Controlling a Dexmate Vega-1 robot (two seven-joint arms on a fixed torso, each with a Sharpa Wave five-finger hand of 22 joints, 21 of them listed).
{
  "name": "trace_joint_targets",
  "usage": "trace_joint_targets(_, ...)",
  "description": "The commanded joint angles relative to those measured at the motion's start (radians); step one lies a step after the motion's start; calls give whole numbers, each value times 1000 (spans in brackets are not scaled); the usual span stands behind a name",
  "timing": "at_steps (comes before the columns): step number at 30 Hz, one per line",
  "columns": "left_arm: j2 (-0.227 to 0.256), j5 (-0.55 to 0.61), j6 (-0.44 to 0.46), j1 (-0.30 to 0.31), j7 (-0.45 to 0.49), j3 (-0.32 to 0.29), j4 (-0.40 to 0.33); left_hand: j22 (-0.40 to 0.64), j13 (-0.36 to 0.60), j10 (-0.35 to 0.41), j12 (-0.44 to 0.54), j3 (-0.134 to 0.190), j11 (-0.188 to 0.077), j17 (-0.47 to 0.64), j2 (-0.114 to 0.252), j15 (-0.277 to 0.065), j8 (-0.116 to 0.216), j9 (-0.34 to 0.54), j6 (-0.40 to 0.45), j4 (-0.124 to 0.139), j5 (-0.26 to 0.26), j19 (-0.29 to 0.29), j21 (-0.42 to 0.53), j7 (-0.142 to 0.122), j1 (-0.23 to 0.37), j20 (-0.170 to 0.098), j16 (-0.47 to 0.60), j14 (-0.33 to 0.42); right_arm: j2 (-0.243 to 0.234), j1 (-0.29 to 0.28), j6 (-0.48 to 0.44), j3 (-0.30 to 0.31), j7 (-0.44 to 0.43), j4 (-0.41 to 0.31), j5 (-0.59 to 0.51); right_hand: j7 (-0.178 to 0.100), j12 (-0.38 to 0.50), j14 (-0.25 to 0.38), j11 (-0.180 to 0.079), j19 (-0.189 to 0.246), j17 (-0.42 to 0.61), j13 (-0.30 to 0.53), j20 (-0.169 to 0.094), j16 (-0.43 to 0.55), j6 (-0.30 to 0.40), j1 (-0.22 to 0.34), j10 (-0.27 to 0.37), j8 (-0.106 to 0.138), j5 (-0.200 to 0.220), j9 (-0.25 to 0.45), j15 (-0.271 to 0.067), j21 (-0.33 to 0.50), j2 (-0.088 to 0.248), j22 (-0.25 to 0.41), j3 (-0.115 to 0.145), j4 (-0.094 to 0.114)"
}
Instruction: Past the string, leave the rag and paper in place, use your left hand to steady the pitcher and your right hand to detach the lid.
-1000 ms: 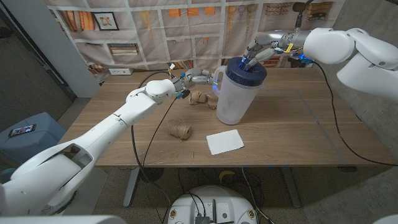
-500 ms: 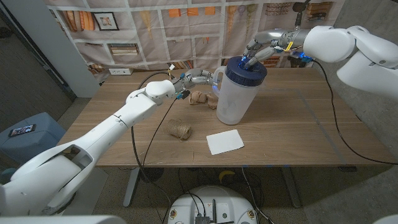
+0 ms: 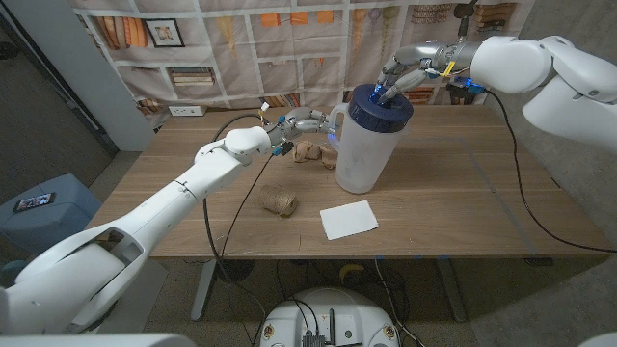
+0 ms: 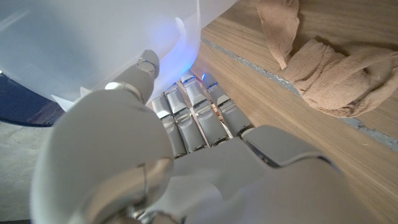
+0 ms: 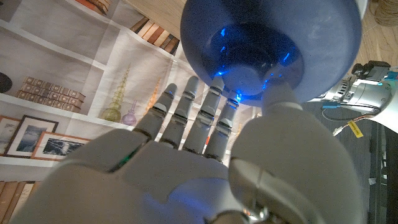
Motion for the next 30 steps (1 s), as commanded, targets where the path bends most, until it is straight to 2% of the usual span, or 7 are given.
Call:
trace_joint_targets(1, 3, -4, -8, 13, 9, -5, 2, 4, 2, 0, 7, 25, -2, 3, 58, -99, 10, 2, 24, 22, 6, 2, -2, 15, -46, -146, 7, 2, 7, 16, -4, -5, 13, -7, -2, -39, -2, 7, -73, 0, 1, 2, 3, -3, 49, 55, 76, 8, 5, 5, -147, -2, 73, 1, -2, -1)
trace_joint_targets(16, 12, -8, -8, 34, 24, -13, -14, 4, 2, 2, 8, 25, -2, 3, 59, -99, 10, 2, 25, 22, 7, 2, -1, 14, -47, -146, 7, 0, 15, 21, 2, 1, 6, -15, 1, -39, -5, 6, -73, -3, 0, 2, 6, -5, 51, 55, 76, 7, 4, 4, -147, -3, 74, 1, -4, -1)
trace_joint_targets(30, 23, -13, -14, 57, 39, -24, -29, 4, 2, -2, 7, 24, -6, 3, 56, -99, 9, 2, 20, 22, 6, 3, -1, 12, -49, -146, 7, -1, 25, 53, -2, -9, 23, -20, -10, -39, -7, 4, -72, -6, -1, 4, 11, -8, 51, 53, 75, 6, 4, 4, -146, -3, 74, 1, -7, -1)
